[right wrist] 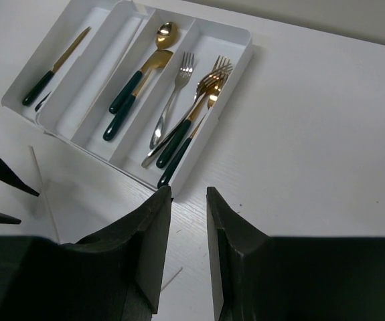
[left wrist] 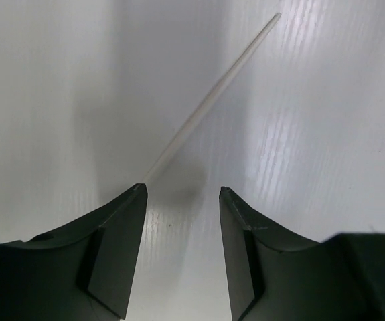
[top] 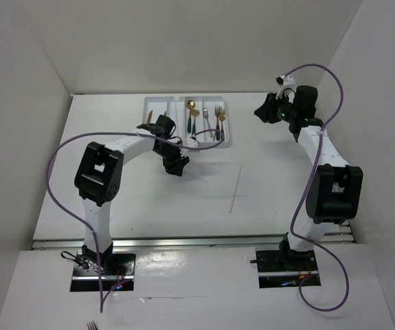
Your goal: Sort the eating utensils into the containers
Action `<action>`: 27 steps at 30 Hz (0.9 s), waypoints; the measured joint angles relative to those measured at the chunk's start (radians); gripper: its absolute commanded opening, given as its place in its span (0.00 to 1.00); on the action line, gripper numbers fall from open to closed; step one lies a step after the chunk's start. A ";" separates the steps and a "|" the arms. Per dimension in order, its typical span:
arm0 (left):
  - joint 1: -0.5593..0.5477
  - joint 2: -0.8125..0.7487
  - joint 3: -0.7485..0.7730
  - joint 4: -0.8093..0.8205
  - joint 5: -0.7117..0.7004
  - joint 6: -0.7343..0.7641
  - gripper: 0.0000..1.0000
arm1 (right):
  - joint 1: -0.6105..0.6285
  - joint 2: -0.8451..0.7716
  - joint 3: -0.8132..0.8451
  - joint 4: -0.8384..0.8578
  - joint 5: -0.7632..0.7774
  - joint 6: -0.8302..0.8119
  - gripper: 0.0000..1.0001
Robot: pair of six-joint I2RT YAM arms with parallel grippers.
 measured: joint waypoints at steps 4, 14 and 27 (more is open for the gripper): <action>-0.001 -0.038 -0.064 0.069 -0.054 0.004 0.67 | 0.000 0.000 0.000 0.000 -0.010 0.000 0.35; 0.059 -0.034 -0.034 0.121 -0.108 0.080 0.72 | 0.000 0.000 0.000 0.000 -0.015 0.000 0.35; 0.097 0.074 0.127 -0.062 -0.029 0.258 0.69 | -0.006 0.000 0.000 -0.002 -0.013 0.000 0.35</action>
